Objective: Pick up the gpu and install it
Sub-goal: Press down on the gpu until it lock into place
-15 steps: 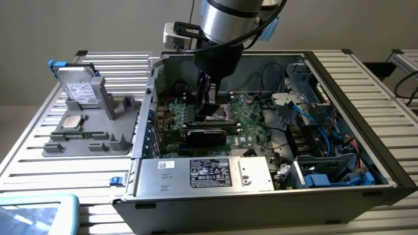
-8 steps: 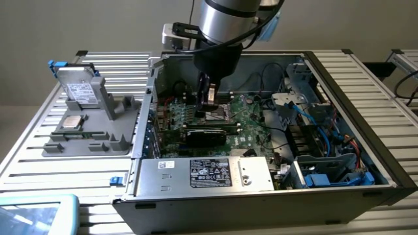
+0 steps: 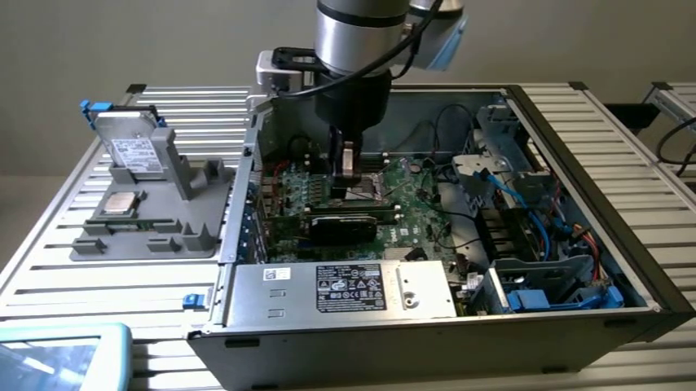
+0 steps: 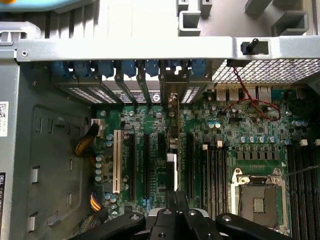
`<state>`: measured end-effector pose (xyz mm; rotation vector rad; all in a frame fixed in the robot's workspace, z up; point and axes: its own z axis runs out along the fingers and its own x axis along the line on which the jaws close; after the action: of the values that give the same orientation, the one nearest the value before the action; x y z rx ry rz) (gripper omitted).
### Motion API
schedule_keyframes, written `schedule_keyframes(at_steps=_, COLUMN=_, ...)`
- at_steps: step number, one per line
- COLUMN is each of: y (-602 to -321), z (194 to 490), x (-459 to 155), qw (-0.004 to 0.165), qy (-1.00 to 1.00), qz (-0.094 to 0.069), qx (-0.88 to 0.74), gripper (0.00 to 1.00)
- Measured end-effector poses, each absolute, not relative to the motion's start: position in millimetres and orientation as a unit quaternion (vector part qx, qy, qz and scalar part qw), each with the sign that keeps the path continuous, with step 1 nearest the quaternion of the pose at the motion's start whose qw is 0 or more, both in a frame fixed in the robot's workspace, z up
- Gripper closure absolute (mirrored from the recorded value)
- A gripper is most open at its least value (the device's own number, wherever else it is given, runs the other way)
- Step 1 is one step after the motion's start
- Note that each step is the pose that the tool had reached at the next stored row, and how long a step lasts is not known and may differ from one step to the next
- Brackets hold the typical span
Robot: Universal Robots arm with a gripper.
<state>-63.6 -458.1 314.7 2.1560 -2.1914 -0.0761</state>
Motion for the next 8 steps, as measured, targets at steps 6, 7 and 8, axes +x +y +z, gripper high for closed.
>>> schedule_keyframes(at_steps=6, y=-458.1, z=309.1, x=-87.7, qw=0.033, qy=-0.713, qz=-0.019, qx=0.701, gripper=0.89)
schedule_keyframes(at_steps=7, y=-458.1, z=307.9, x=-91.4, qw=0.033, qy=-0.712, qz=-0.018, qx=0.701, gripper=0.89)
schedule_keyframes(at_steps=8, y=-458.1, z=306.7, x=-95.1, qw=0.032, qy=-0.713, qz=-0.017, qx=0.701, gripper=0.89)
